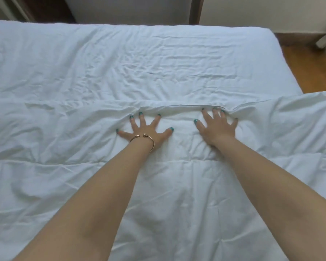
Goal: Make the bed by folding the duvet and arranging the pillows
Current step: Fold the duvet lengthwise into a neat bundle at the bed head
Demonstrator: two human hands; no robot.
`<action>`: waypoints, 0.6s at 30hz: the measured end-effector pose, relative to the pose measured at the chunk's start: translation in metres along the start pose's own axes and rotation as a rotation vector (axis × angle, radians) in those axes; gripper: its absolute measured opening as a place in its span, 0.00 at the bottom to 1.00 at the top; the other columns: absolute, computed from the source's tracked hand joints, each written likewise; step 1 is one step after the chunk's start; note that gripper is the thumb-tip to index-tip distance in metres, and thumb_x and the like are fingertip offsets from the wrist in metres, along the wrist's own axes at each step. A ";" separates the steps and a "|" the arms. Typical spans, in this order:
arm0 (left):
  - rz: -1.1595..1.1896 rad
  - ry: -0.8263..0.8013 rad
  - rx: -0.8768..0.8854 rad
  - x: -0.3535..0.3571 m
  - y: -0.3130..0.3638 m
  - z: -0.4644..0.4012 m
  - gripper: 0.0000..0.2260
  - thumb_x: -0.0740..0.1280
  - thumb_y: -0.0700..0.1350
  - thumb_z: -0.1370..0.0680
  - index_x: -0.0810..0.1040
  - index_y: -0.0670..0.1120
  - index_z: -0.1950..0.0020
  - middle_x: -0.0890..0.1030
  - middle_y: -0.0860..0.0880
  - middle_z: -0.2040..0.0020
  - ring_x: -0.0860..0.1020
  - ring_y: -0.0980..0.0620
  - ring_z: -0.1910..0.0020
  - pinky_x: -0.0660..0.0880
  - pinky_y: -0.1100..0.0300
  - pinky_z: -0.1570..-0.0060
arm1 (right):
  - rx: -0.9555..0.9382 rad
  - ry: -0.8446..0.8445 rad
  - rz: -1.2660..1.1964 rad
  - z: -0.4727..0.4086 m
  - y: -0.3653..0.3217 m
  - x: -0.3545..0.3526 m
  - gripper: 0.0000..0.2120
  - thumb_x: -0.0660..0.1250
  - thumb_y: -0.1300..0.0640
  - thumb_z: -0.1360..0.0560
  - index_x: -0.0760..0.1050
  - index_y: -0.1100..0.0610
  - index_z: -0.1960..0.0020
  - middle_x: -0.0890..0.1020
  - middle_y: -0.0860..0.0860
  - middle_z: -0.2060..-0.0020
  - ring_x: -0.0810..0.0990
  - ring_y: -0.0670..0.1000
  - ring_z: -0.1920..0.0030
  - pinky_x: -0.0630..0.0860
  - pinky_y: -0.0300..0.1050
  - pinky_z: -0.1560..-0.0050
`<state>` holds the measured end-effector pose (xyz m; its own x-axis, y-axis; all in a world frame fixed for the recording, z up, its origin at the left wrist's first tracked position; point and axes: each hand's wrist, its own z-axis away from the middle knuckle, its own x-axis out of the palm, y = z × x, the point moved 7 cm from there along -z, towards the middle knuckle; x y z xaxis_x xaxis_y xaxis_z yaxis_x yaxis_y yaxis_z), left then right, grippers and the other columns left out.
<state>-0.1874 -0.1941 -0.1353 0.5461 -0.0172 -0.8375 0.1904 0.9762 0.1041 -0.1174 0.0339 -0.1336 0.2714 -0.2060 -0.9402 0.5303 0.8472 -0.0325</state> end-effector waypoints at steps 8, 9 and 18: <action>-0.153 -0.094 0.202 -0.023 -0.016 -0.054 0.45 0.51 0.84 0.44 0.38 0.75 0.30 0.36 0.55 0.22 0.39 0.40 0.23 0.50 0.27 0.33 | -0.065 -0.167 0.261 -0.013 0.014 0.013 0.39 0.34 0.21 0.34 0.34 0.32 0.26 0.35 0.44 0.23 0.33 0.52 0.23 0.30 0.72 0.34; -0.172 -0.111 0.221 -0.032 -0.024 -0.056 0.45 0.54 0.82 0.41 0.40 0.73 0.29 0.38 0.55 0.22 0.42 0.42 0.23 0.52 0.31 0.31 | -0.030 -0.159 0.355 -0.014 0.010 0.007 0.39 0.32 0.21 0.33 0.34 0.33 0.26 0.35 0.45 0.23 0.33 0.55 0.23 0.28 0.73 0.36; 0.020 0.478 0.277 0.055 -0.084 0.130 0.27 0.52 0.62 0.24 0.64 0.57 0.26 0.61 0.47 0.24 0.58 0.42 0.24 0.52 0.27 0.36 | 0.144 0.066 -0.125 0.114 -0.053 0.052 0.27 0.41 0.47 0.18 0.39 0.51 0.21 0.39 0.48 0.22 0.37 0.52 0.22 0.40 0.57 0.24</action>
<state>-0.0675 -0.3050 -0.1206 0.1326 0.1638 -0.9776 0.4269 0.8807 0.2054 -0.0401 -0.0777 -0.1418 0.1455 -0.2691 -0.9521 0.6673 0.7372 -0.1064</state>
